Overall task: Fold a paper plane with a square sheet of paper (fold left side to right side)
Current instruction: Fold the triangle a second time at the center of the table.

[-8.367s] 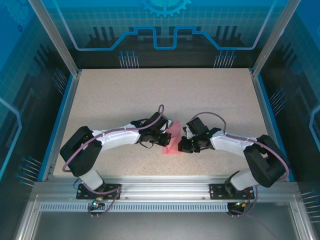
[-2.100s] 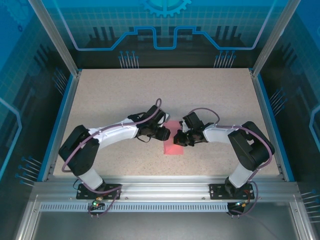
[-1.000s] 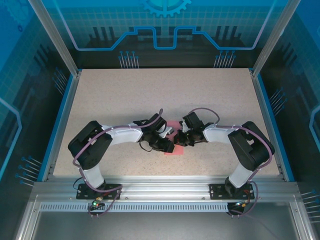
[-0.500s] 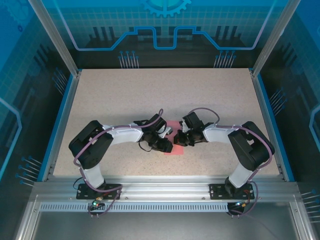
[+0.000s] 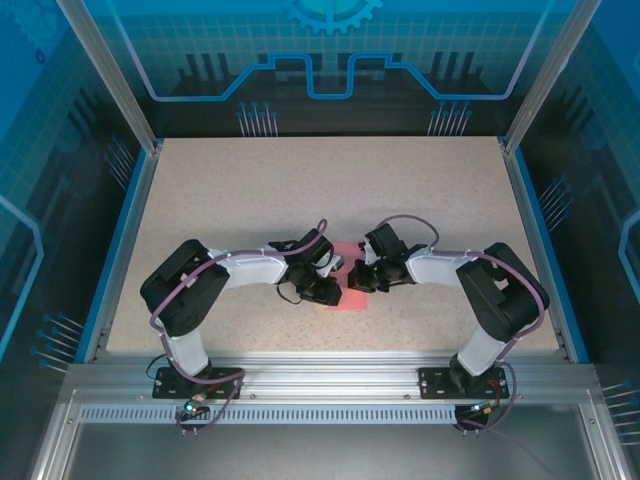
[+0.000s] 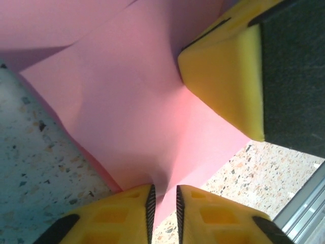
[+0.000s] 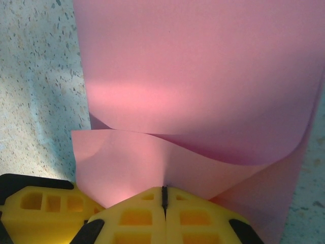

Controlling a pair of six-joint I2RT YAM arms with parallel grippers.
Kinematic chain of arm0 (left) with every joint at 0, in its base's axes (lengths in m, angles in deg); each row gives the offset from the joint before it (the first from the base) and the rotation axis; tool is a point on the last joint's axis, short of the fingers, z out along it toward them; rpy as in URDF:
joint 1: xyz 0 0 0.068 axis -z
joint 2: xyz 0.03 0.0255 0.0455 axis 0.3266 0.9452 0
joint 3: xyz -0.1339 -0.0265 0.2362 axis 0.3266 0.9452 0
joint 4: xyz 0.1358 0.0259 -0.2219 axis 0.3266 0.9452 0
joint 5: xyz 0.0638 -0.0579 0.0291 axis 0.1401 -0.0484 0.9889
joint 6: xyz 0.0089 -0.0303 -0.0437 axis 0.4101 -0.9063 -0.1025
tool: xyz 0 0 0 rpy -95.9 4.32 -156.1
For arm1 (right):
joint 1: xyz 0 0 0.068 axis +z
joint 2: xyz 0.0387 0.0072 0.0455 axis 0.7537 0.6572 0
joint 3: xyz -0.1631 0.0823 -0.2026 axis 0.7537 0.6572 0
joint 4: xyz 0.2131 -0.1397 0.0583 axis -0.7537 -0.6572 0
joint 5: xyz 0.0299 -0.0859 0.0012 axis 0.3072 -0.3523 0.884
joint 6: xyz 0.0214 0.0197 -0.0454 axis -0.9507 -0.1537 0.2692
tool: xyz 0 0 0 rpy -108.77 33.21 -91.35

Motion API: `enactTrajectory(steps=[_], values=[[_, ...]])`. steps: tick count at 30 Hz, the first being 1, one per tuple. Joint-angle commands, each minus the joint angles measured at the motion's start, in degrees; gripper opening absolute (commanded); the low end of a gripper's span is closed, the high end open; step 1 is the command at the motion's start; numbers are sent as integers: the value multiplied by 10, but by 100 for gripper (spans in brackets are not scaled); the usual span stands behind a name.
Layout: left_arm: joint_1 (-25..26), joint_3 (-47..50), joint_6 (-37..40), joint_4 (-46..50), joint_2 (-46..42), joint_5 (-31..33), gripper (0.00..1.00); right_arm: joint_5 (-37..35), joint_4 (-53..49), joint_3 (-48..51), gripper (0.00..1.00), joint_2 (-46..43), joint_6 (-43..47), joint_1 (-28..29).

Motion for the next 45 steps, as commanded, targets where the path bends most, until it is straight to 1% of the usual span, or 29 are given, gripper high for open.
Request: enactTrajectory(steps=[1, 6, 10, 16, 22, 29, 38, 45], values=[[3, -5, 14, 30, 13, 17, 14, -14, -9, 3, 5, -21, 14, -1], [4, -5, 15, 31, 14, 19, 6, -12, -11, 2, 3, -57, 26, -2], [4, -5, 16, 31, 14, 23, 4, 5, -10, 7, 0, -62, 28, 6], [7, -5, 15, 34, 14, 32, 3, 10, 11, 13, 0, -47, 16, 36], [11, -10, 17, 40, 17, 37, 3, 9, 25, 13, 0, -27, 9, 48], [14, -12, 17, 45, 17, 44, 3, 4, 18, 11, 0, -6, 12, 50], [15, -11, 19, 56, 17, 50, 3, -35, -25, 6, 0, 2, 38, 48], [15, -9, 20, 60, 19, 53, 3, -53, -33, 15, 0, -4, 53, 34]])
